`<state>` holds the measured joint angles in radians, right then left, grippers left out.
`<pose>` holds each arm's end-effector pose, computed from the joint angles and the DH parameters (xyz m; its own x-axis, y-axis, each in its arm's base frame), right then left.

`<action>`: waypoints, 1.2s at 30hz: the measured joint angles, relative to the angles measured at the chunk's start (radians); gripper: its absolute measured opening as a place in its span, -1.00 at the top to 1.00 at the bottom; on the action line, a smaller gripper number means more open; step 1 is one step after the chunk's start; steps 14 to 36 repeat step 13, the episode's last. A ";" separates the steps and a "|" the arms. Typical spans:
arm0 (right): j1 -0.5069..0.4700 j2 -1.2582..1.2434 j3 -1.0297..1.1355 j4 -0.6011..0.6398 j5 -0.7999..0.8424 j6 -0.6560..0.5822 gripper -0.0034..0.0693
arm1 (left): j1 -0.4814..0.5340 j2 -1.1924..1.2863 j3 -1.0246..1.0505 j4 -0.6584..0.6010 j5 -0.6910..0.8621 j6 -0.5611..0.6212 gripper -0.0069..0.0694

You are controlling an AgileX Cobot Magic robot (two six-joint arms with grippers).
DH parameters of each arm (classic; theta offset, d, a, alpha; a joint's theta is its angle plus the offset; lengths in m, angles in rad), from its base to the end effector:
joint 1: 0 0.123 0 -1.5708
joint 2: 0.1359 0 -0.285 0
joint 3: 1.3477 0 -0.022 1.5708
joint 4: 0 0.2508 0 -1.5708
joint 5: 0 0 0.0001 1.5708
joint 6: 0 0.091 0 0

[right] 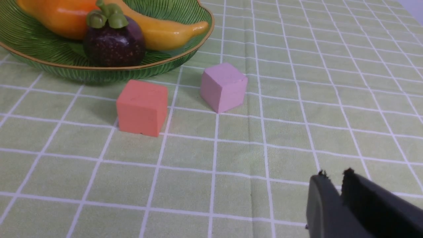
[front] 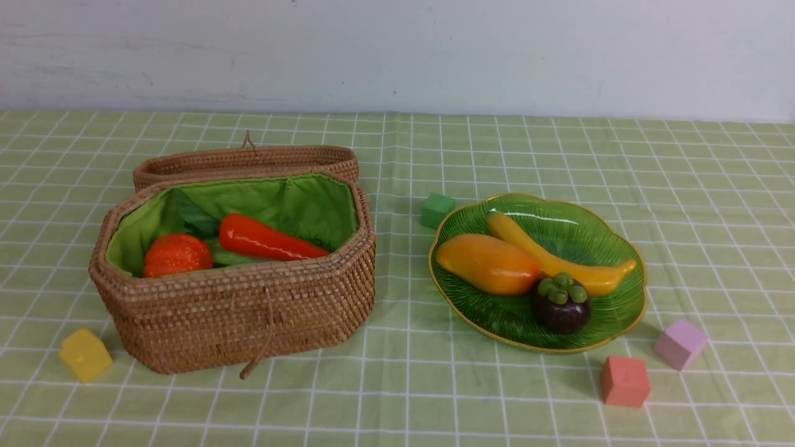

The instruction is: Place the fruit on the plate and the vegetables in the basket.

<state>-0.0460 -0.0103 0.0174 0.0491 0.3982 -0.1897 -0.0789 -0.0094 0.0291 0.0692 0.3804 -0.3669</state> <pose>0.0519 -0.0007 0.1722 -0.3128 -0.1297 -0.9409 -0.0173 0.9913 -0.1309 0.0526 -0.0018 0.1698 -0.3084 -0.2745 -0.9108 -0.0393 0.9603 -0.2761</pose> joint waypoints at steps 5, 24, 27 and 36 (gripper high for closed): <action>0.000 0.000 0.000 0.000 0.001 0.000 0.63 | 0.000 0.000 0.000 0.000 0.000 0.000 0.59; 0.000 0.000 0.000 0.000 0.001 0.000 0.60 | 0.000 0.000 0.000 0.000 0.000 0.000 0.58; 0.000 0.000 0.000 0.000 0.001 0.000 0.60 | 0.000 0.000 0.000 0.000 0.000 0.000 0.58; 0.000 0.000 0.000 0.000 0.001 0.000 0.60 | 0.000 0.000 0.000 0.000 0.000 0.000 0.58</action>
